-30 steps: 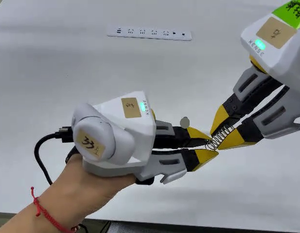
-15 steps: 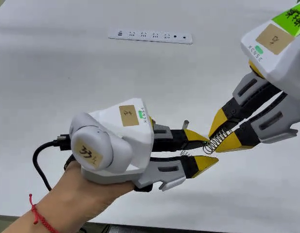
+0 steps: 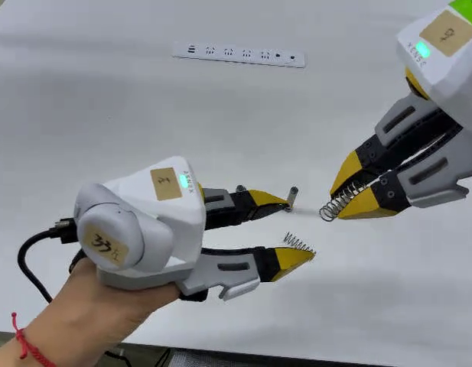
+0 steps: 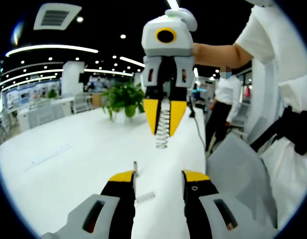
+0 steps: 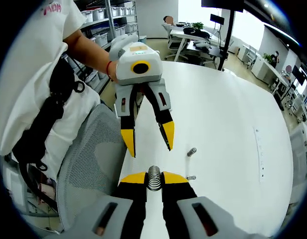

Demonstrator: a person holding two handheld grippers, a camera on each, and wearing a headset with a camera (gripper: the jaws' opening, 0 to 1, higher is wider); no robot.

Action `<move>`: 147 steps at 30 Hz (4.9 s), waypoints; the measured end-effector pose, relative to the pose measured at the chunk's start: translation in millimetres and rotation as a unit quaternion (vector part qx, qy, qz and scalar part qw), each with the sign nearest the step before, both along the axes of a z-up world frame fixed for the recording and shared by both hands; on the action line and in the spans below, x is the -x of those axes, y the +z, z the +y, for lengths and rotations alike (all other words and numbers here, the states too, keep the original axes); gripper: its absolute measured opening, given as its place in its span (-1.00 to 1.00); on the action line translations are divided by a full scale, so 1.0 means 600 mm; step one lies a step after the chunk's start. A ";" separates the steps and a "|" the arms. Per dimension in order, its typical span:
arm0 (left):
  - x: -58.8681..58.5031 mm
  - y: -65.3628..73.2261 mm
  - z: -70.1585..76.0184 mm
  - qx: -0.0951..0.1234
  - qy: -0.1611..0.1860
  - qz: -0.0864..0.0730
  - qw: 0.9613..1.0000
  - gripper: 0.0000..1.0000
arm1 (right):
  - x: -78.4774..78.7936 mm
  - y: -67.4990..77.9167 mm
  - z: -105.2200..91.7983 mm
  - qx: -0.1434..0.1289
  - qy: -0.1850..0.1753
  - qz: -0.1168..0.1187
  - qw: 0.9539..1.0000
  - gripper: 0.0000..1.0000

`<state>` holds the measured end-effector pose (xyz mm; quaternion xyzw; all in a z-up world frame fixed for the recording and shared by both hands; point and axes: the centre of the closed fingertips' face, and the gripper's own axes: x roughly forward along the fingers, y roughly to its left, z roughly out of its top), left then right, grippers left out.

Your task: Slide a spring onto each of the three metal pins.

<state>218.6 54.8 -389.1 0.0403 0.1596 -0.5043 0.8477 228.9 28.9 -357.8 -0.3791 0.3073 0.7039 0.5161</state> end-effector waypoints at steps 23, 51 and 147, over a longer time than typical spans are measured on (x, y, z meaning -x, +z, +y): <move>-0.014 -0.037 0.096 -0.041 0.053 -0.013 0.998 0.51 | -0.092 -0.047 0.003 0.037 -0.067 -0.034 0.996 -0.76; -0.021 -0.072 0.120 -0.042 0.050 0.008 0.998 1.00 | -0.158 -0.165 0.026 0.094 -0.069 -0.033 0.993 -0.76; -0.020 -0.077 0.123 -0.021 0.061 0.022 0.998 0.96 | -0.144 -0.295 0.034 0.118 -0.065 -0.028 0.991 -0.74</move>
